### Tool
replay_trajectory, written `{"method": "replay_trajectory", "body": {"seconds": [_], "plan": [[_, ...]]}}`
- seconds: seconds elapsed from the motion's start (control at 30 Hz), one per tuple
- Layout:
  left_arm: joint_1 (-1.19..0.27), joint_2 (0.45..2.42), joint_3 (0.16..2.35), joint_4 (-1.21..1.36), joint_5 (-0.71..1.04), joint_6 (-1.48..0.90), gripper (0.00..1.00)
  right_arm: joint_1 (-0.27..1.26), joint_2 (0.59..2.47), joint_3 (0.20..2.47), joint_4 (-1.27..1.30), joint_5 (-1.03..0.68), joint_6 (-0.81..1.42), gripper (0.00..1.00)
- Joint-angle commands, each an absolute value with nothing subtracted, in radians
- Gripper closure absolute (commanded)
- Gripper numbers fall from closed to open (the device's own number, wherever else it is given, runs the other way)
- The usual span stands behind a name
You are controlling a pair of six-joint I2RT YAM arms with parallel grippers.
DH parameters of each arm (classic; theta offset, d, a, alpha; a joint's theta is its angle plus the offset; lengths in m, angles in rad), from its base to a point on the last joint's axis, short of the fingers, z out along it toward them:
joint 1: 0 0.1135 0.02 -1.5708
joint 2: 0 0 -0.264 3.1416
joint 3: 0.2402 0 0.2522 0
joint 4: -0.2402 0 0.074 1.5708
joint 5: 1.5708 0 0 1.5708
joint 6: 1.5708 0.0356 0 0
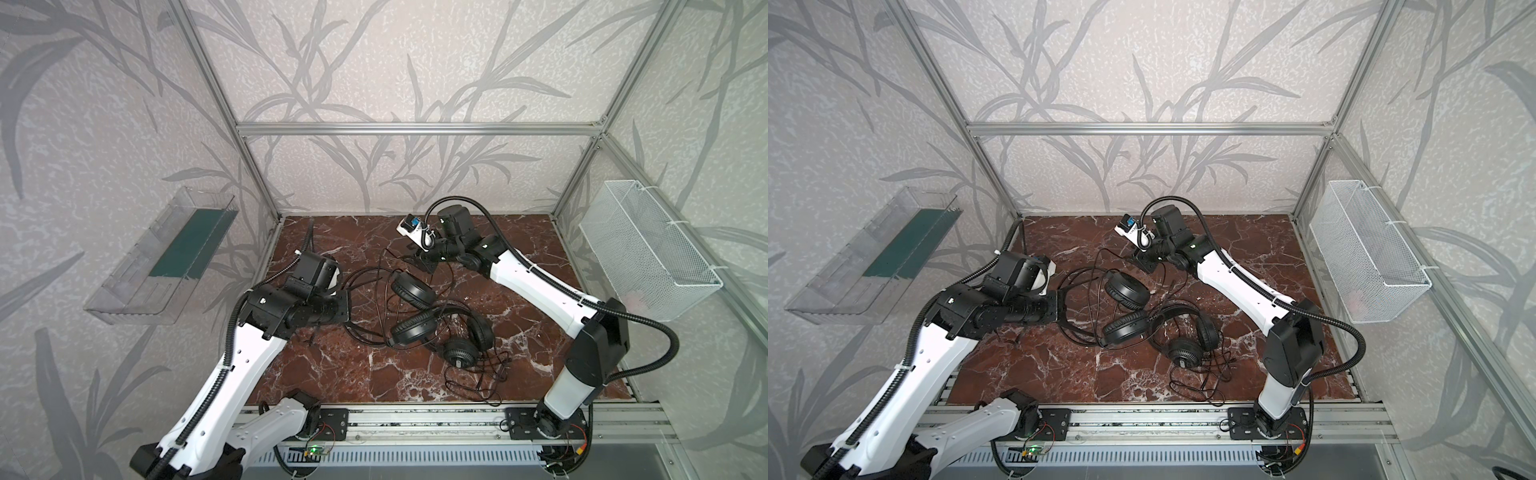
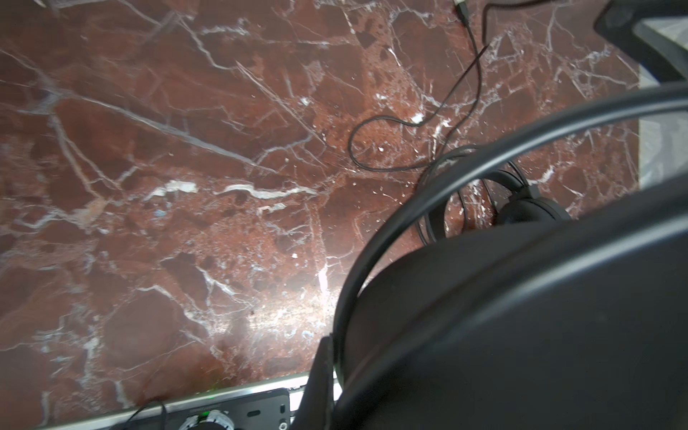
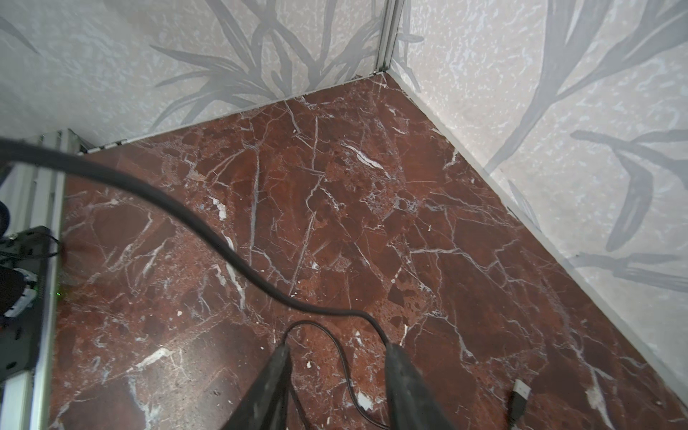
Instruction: Wrap the headphones
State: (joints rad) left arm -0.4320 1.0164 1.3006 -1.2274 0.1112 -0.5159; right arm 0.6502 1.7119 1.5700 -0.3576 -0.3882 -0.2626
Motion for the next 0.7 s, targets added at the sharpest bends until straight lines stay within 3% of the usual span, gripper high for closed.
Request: {"method": "replay_trajectory", "body": {"seconds": [0.0, 0.3, 0.43, 0.67], "plan": [[-0.429, 1.012, 1.356, -1.264, 0.057, -0.534, 1.0, 0.63, 1.668, 1.528, -0.262, -0.46, -0.202, 0.52], [-0.407, 1.032, 1.424, -1.331, 0.071, -0.502, 1.0, 0.481, 1.663, 1.379, -0.01, -0.618, -0.006, 0.44], [-0.402, 1.034, 1.448, -1.339, 0.108, -0.507, 1.0, 0.47, 1.728, 1.365, -0.011, -0.618, -0.027, 0.41], [-0.399, 1.026, 1.491, -1.361, 0.125, -0.516, 1.0, 0.47, 1.828, 1.323, 0.067, -0.419, 0.001, 0.38]]}}
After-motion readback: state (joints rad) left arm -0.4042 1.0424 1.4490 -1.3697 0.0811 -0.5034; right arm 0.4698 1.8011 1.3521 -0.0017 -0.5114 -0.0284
